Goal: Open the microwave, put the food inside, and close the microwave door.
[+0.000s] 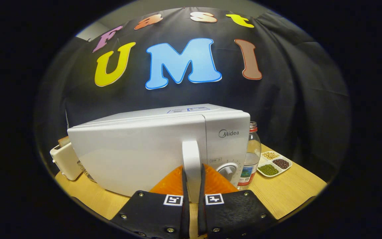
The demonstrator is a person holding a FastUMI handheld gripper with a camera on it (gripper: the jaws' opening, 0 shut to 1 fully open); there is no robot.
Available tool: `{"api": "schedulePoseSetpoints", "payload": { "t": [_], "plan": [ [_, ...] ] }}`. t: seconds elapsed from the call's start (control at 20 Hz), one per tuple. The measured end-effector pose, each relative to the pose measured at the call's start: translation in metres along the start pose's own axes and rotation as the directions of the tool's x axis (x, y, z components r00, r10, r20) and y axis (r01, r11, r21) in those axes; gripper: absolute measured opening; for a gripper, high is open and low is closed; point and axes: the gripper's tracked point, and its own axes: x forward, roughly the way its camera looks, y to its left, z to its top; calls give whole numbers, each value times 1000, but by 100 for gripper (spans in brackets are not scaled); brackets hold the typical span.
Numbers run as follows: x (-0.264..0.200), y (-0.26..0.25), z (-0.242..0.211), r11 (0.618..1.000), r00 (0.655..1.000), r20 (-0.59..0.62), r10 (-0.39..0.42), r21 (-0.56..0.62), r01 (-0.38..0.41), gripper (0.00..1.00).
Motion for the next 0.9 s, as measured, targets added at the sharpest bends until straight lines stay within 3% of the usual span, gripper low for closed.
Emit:
{"api": "schedulePoseSetpoints", "payload": {
  "t": [0.35,0.9],
  "plan": [
    [-76,16,-18,999,1000,1,-6,-52,6,10],
    [-200,106,-55,995,989,130,67,-81,-57,10]
  ]
}}
